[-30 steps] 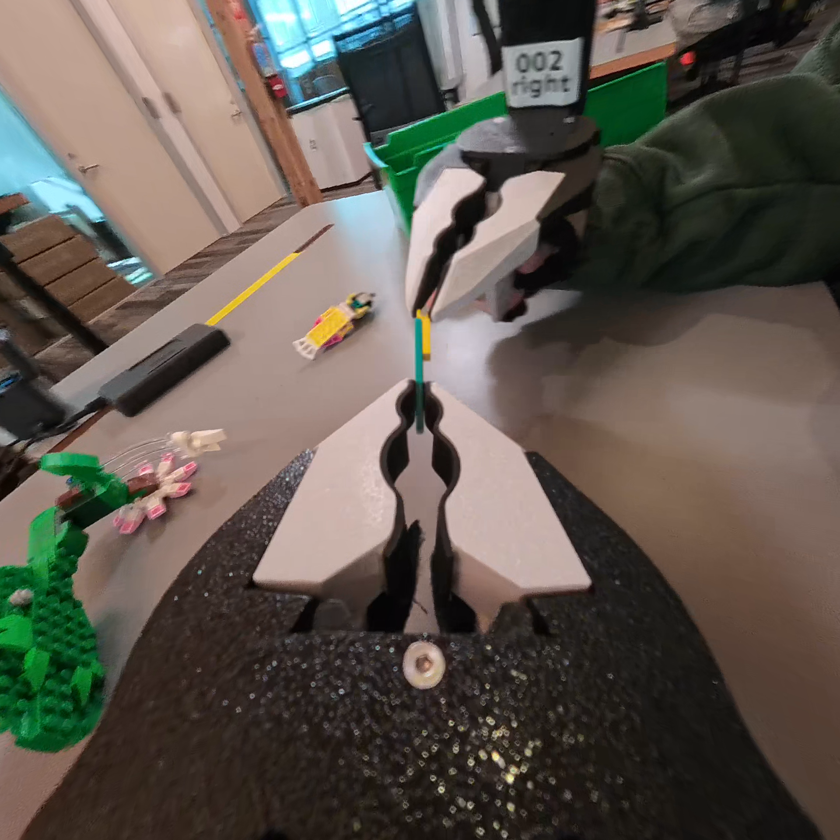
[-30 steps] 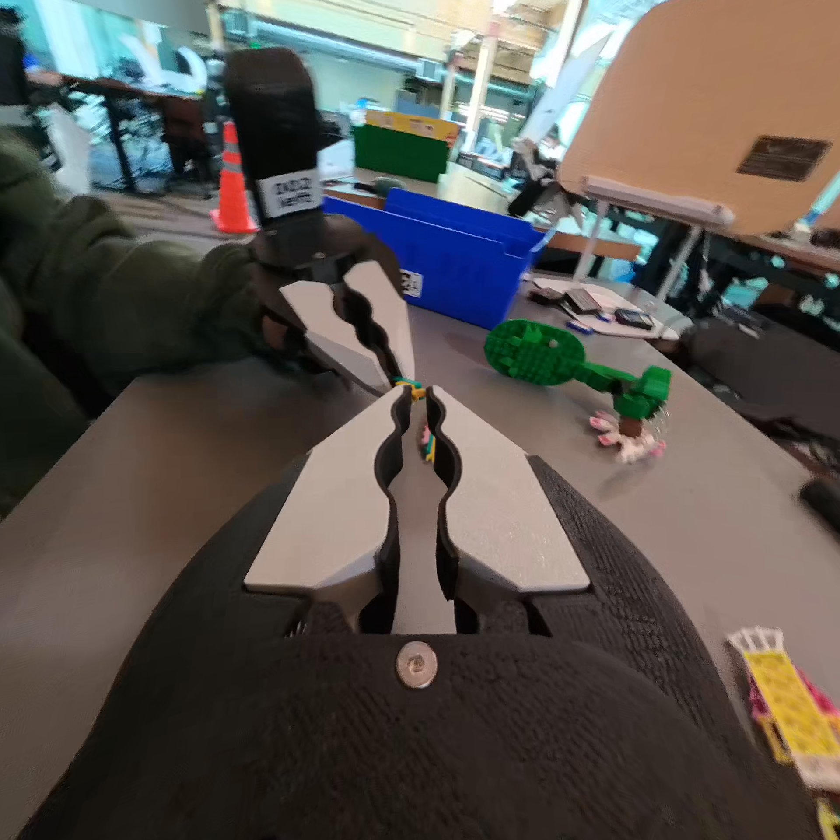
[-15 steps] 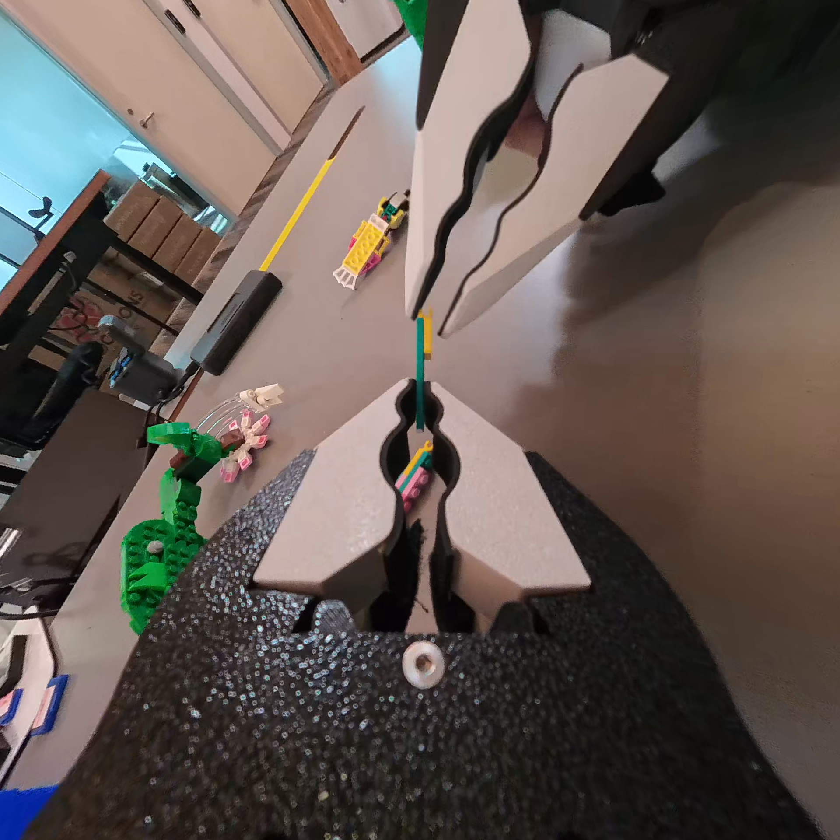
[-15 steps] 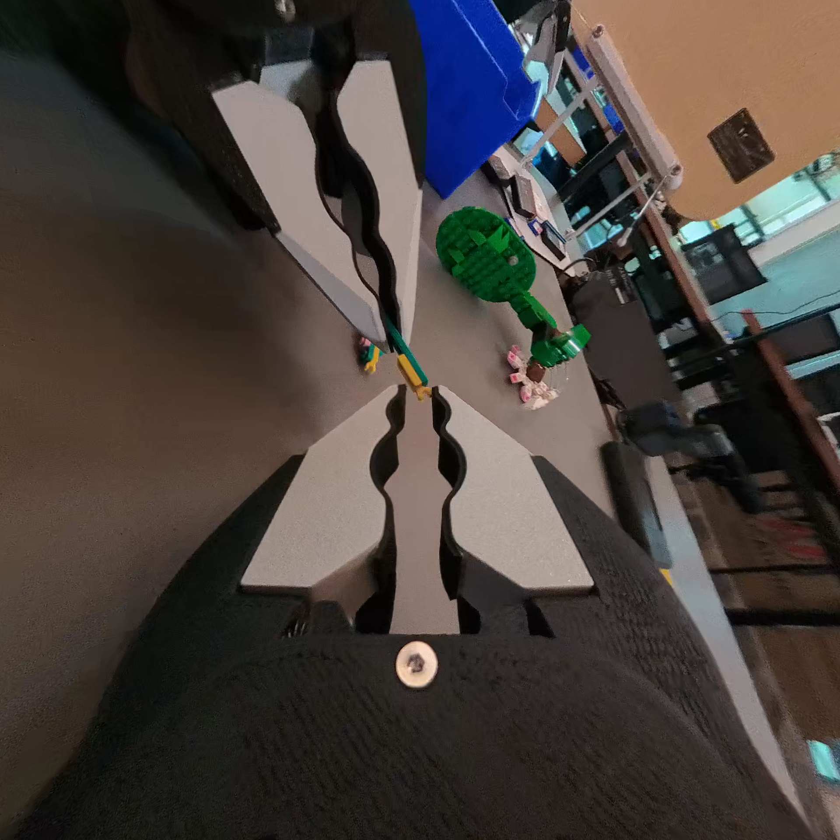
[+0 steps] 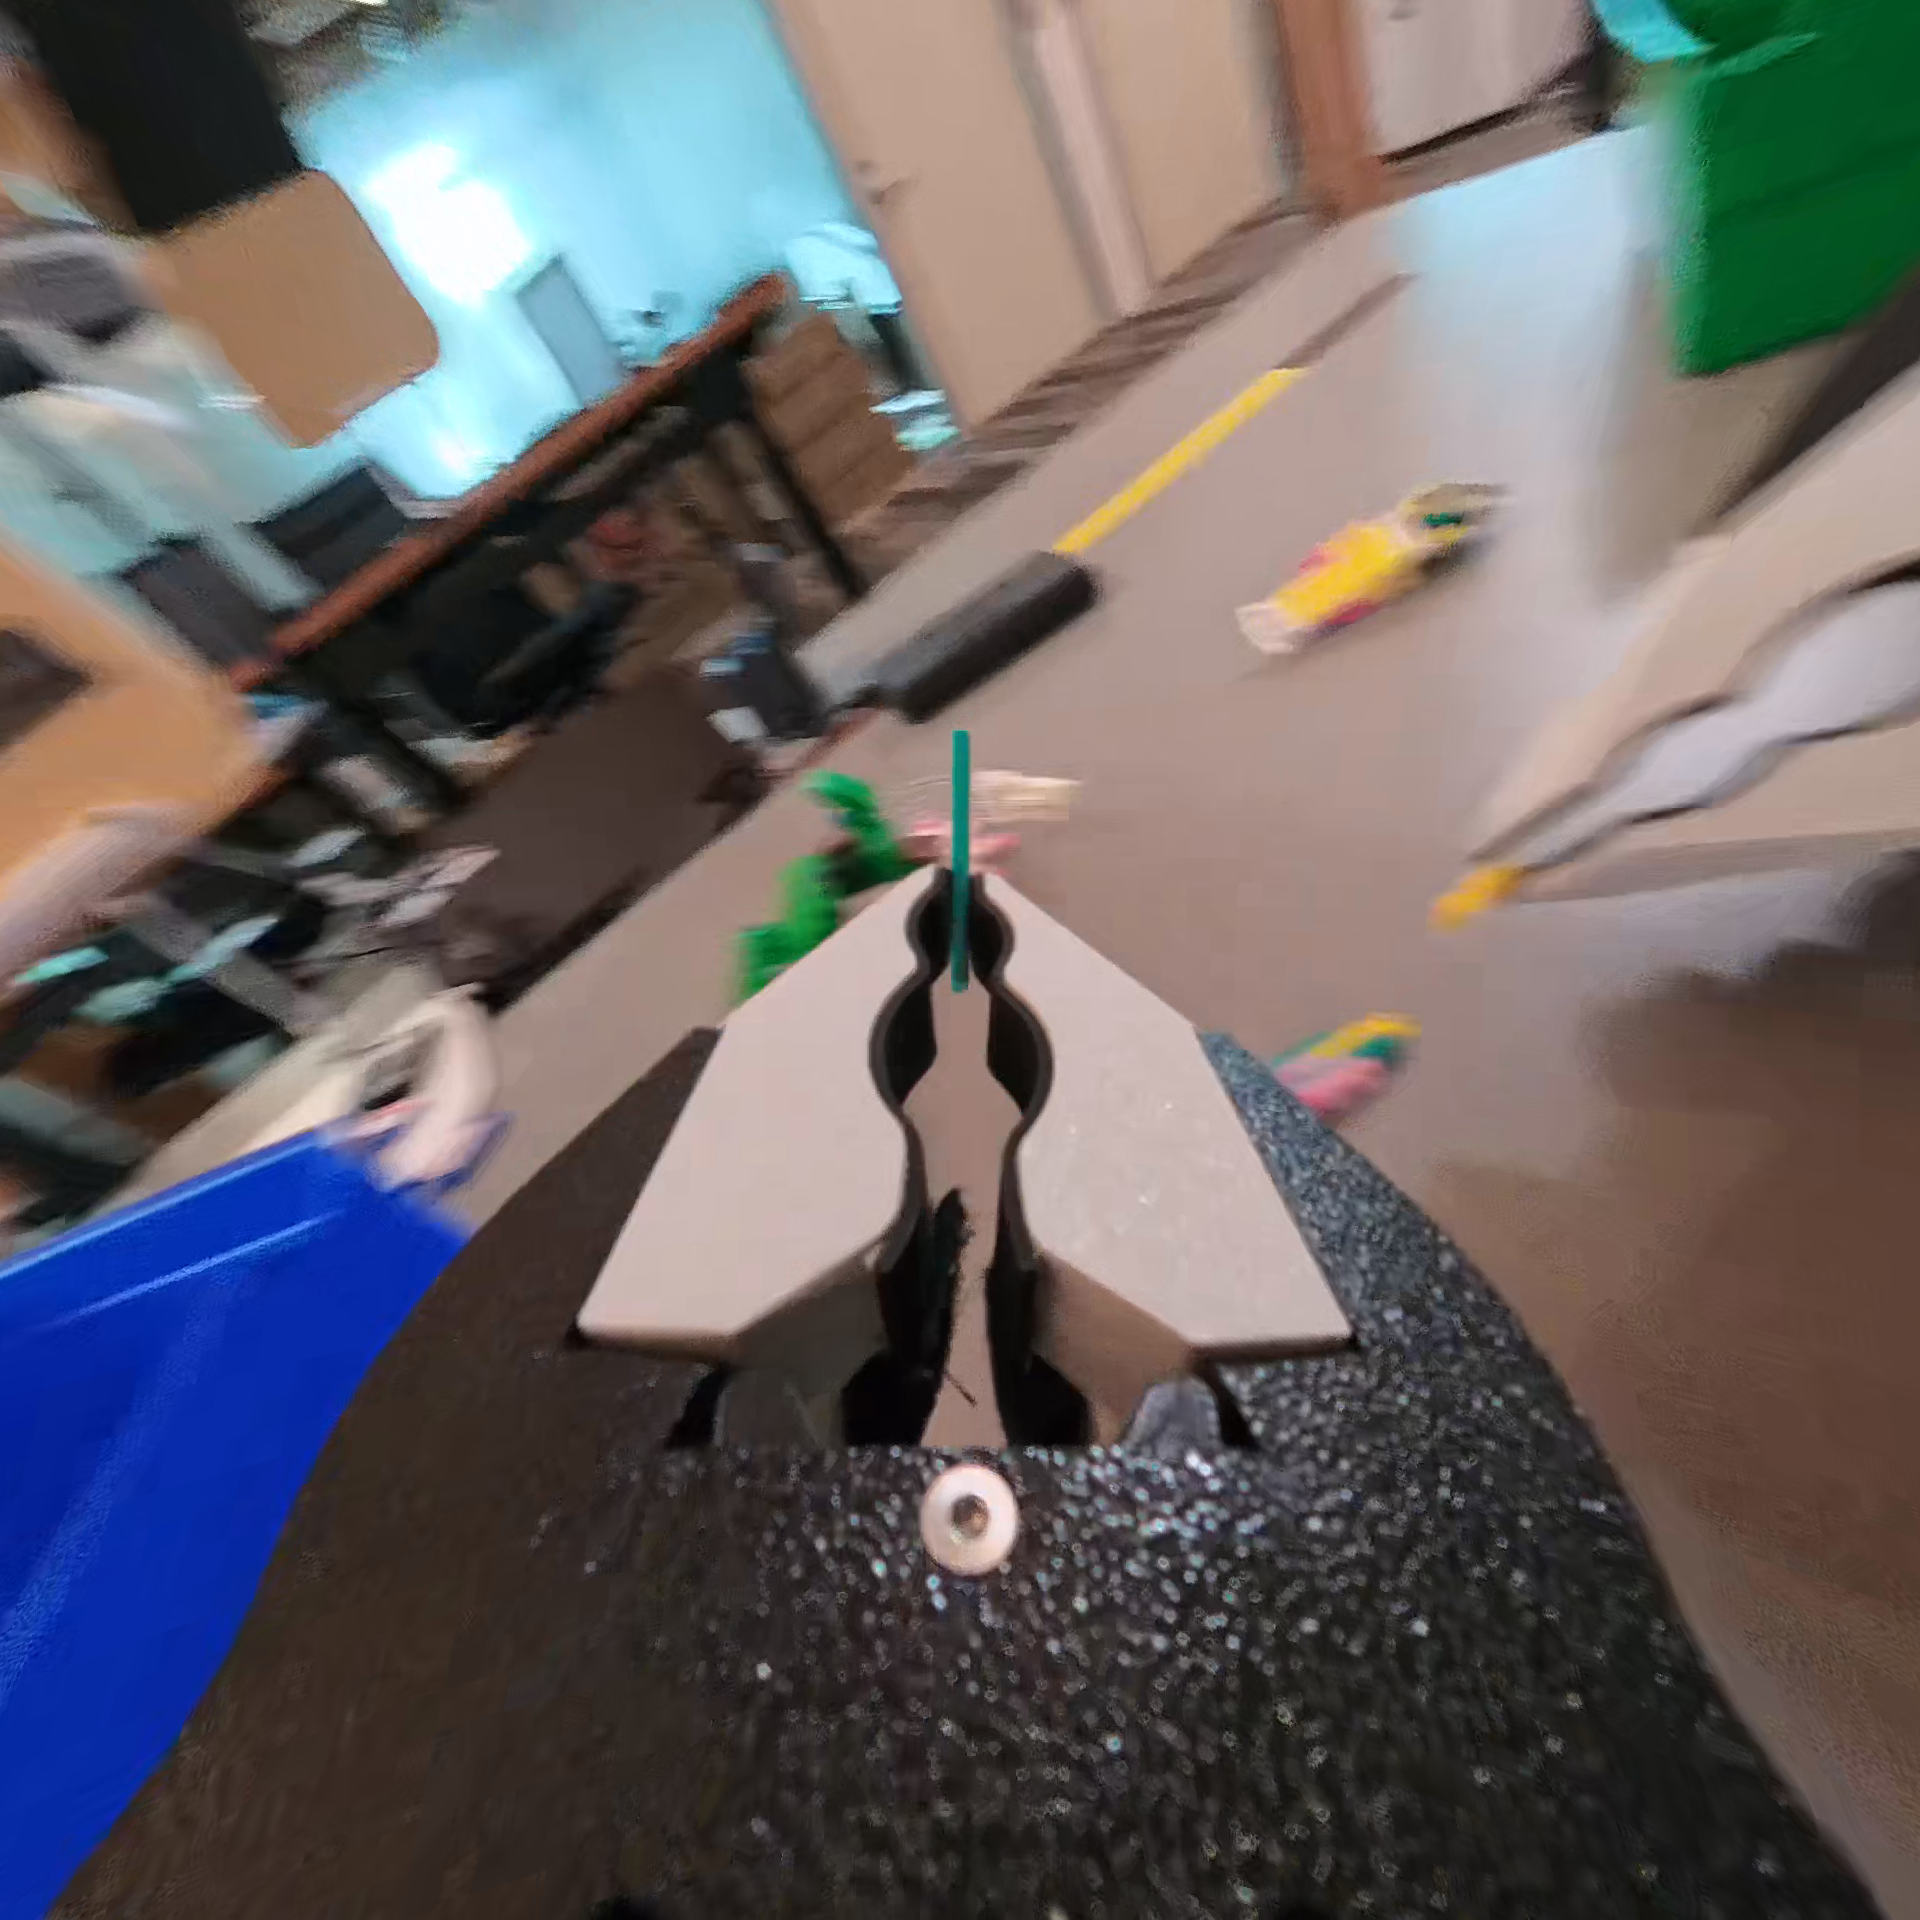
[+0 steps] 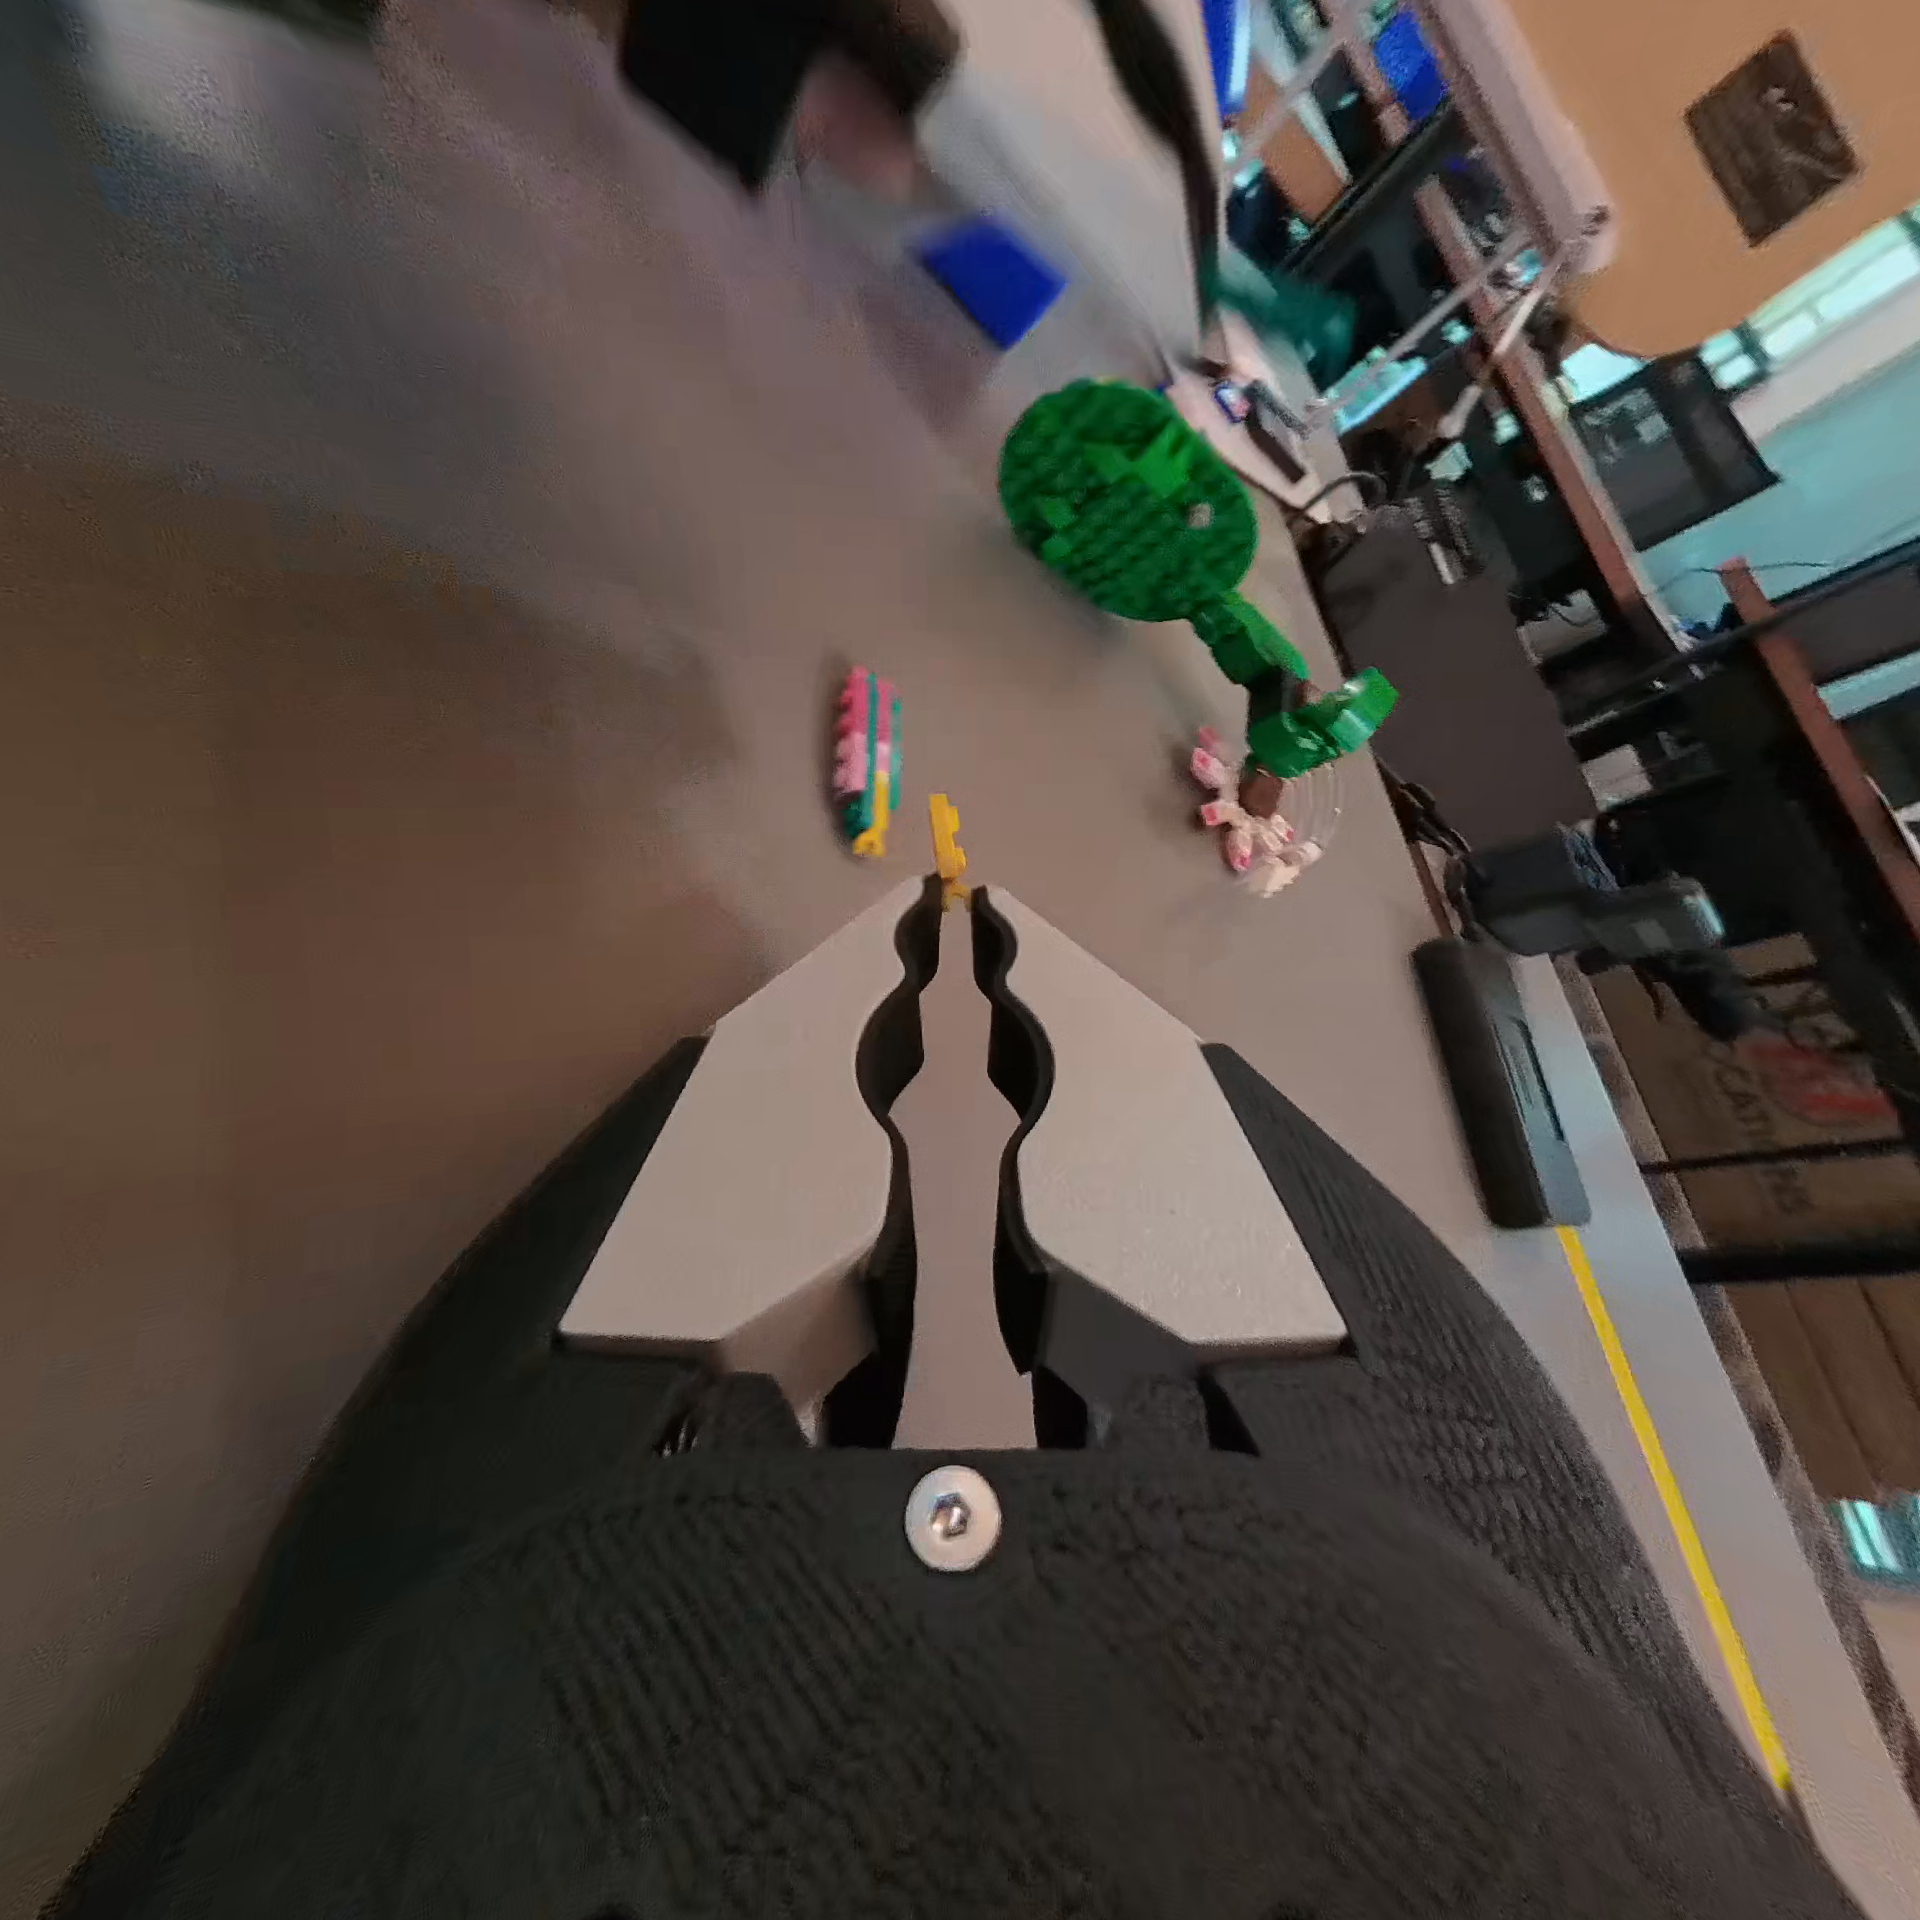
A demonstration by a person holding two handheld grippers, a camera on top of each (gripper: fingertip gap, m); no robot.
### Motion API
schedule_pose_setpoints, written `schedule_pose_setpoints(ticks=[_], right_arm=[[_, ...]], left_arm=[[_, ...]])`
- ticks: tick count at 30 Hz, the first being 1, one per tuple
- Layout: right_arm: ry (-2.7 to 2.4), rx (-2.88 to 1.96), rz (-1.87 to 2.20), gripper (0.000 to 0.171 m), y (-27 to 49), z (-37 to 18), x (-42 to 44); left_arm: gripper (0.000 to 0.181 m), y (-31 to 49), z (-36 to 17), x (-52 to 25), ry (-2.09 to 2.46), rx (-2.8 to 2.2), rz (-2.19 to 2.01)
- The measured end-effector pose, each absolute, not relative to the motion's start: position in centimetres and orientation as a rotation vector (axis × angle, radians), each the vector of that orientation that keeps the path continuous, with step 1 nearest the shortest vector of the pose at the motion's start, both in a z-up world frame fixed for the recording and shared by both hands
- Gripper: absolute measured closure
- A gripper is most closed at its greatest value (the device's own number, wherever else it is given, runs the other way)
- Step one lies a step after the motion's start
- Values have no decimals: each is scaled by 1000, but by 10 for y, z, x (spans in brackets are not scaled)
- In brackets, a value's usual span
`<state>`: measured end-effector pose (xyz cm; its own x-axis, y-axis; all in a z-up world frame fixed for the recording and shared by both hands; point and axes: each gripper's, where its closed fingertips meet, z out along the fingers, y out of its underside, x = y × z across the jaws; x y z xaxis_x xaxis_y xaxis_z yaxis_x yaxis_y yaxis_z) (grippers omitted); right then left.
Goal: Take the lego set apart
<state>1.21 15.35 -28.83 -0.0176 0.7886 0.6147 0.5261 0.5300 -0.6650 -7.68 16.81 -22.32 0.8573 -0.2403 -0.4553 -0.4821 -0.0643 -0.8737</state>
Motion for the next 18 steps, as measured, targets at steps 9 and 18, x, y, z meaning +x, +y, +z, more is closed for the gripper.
schedule_pose_setpoints(ticks=[9,18], right_arm=[[-1505,-1062,425,168,159,-268,7],[-1367,-887,436,167,150,-235,11]], left_arm=[[154,131,-167,-323,-258,-1929,412],[107,129,-152,-234,-76,-1869,-60]])
